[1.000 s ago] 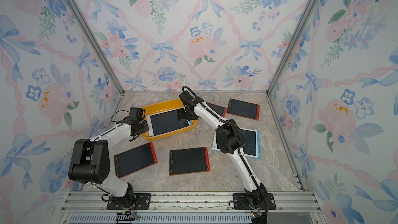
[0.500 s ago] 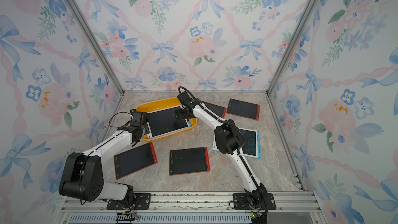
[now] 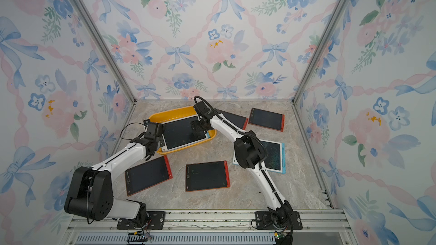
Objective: Take out the writing tablet from the storage box
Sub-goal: Pick up the writing tablet from the storage box.
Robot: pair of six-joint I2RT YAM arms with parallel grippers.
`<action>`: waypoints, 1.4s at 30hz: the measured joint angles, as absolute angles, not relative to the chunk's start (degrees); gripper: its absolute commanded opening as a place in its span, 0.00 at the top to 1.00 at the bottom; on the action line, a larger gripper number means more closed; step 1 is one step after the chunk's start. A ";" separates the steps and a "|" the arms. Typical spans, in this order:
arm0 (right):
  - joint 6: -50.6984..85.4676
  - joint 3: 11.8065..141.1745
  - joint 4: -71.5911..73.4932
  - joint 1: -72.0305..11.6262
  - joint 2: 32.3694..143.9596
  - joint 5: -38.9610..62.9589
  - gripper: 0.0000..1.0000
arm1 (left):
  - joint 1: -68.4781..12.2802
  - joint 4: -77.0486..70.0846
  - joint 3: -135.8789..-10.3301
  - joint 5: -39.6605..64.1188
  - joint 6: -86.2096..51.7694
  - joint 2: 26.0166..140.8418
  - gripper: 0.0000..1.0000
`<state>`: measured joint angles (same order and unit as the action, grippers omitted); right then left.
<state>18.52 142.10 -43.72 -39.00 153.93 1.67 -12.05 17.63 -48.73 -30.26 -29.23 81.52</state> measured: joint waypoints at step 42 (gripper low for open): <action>36.07 118.72 -16.99 -31.55 139.92 28.01 0.14 | -12.36 16.58 -49.12 -30.70 -30.17 83.59 1.00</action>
<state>36.07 118.72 -16.99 -31.55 139.92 28.01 -12.36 16.58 -49.12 -30.70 -30.17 83.59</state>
